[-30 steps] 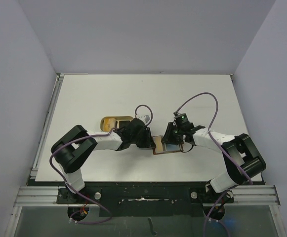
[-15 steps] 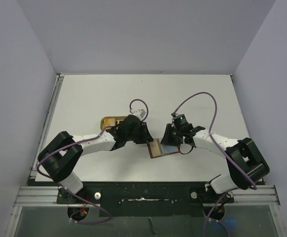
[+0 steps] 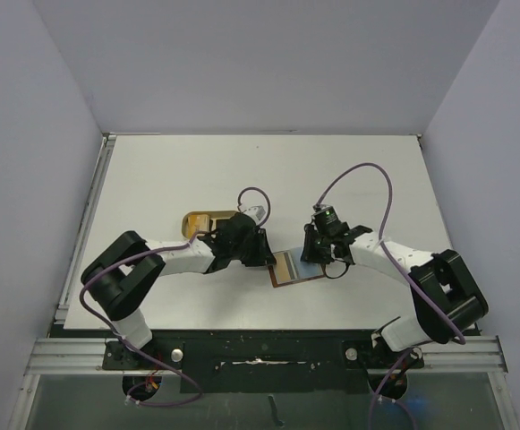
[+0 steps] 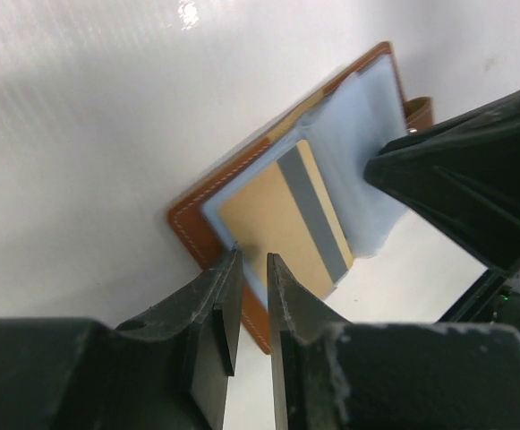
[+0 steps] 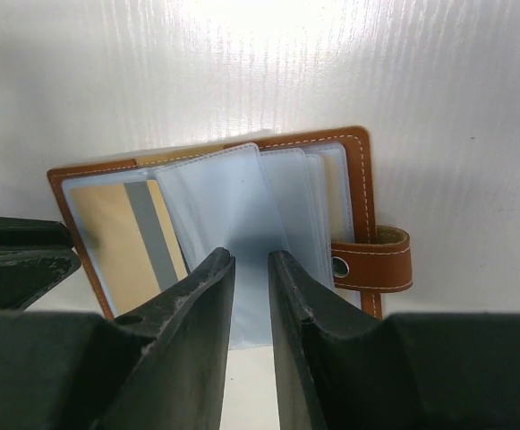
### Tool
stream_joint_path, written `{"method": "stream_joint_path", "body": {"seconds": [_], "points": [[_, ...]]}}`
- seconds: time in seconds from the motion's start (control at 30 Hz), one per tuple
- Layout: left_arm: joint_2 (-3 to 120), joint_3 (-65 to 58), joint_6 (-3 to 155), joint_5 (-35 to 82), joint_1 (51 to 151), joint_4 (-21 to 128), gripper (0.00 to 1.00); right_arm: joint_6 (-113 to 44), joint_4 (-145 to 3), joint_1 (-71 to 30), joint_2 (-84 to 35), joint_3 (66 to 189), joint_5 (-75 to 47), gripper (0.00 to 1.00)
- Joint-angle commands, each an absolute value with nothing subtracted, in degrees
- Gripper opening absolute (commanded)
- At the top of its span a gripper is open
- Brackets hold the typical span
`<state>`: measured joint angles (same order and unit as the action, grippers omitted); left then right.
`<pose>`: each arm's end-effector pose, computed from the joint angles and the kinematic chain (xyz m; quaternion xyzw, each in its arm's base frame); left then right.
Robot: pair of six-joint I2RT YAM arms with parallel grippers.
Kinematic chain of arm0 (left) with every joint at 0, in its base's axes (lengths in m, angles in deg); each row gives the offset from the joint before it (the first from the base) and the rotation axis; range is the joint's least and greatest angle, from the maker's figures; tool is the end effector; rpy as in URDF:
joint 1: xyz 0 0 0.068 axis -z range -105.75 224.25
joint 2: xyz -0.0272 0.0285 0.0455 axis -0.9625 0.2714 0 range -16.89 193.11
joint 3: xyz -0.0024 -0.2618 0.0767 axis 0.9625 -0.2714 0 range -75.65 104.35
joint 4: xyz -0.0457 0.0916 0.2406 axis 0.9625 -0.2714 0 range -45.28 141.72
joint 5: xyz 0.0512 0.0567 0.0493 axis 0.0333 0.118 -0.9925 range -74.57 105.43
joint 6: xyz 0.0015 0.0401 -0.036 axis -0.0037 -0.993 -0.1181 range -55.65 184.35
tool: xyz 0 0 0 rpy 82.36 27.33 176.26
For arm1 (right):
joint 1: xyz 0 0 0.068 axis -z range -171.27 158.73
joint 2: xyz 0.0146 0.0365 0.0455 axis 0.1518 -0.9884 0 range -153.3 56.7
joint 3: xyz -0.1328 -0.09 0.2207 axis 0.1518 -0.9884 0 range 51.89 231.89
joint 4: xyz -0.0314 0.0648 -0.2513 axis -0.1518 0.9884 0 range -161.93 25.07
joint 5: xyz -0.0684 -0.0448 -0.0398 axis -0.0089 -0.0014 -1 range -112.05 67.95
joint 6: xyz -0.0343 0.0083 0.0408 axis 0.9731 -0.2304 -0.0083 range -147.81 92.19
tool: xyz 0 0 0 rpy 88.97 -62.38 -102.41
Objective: Put the credit cards into the card holder
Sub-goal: Insert the credit card into the card holder.
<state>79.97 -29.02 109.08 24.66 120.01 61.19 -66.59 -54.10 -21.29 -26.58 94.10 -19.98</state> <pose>0.2312 -0.2454 0.1545 0.0416 0.9058 -0.3464 0.2404 0.2330 0.1361 0.1661 0.0687 0.9608 0.1659 0.2114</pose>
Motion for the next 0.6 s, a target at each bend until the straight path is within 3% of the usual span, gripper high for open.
{"method": "stream_joint_path", "body": {"seconds": [0.0,0.57], "points": [[82.3,-27.9,107.9,24.9,120.0,63.2,0.17,-64.6,-51.3,-21.0,-27.2,96.7,-26.3,0.25],[84.6,-26.7,106.2,21.0,119.9,59.1,0.17,-66.4,-47.5,-20.8,-24.1,94.6,-35.7,0.21]]}}
